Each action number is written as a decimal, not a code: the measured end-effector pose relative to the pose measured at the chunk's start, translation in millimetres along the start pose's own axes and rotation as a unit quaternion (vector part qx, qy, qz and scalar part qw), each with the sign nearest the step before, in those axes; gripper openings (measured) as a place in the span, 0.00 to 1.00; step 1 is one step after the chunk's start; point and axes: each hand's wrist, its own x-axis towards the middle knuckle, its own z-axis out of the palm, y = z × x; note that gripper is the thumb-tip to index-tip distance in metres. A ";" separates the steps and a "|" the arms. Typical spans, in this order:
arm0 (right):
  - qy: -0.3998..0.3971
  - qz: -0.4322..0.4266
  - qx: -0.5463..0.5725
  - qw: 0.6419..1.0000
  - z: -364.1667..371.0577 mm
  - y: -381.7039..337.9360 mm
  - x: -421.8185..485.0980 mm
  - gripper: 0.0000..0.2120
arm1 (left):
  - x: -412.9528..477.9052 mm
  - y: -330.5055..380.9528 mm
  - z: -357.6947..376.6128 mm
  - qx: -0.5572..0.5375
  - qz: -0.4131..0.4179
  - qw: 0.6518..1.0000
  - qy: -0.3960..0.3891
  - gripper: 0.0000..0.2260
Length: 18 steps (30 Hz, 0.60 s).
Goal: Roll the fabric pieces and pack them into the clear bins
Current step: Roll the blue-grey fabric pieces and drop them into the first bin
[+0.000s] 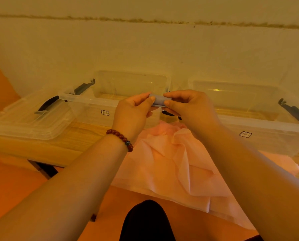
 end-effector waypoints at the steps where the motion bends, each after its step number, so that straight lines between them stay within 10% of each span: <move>1: 0.001 0.001 -0.003 1.000 2.6 0.4 2.4 0.08 | 4.0 -0.6 -2.7 0.020 0.010 1.000 -0.006 0.10; 5: 0.011 0.006 -0.007 1.000 12.1 3.8 13.5 0.09 | 19.6 -1.4 -16.7 0.169 0.100 0.980 -0.003 0.12; 11: 0.010 0.012 -0.008 1.000 20.9 3.8 31.5 0.08 | 46.2 -2.3 -56.6 0.423 0.280 0.862 -0.006 0.14; 18: -0.029 -0.003 -0.030 0.999 44.5 0.8 62.2 0.09 | 82.9 -4.5 -99.3 0.537 0.263 0.801 -0.039 0.21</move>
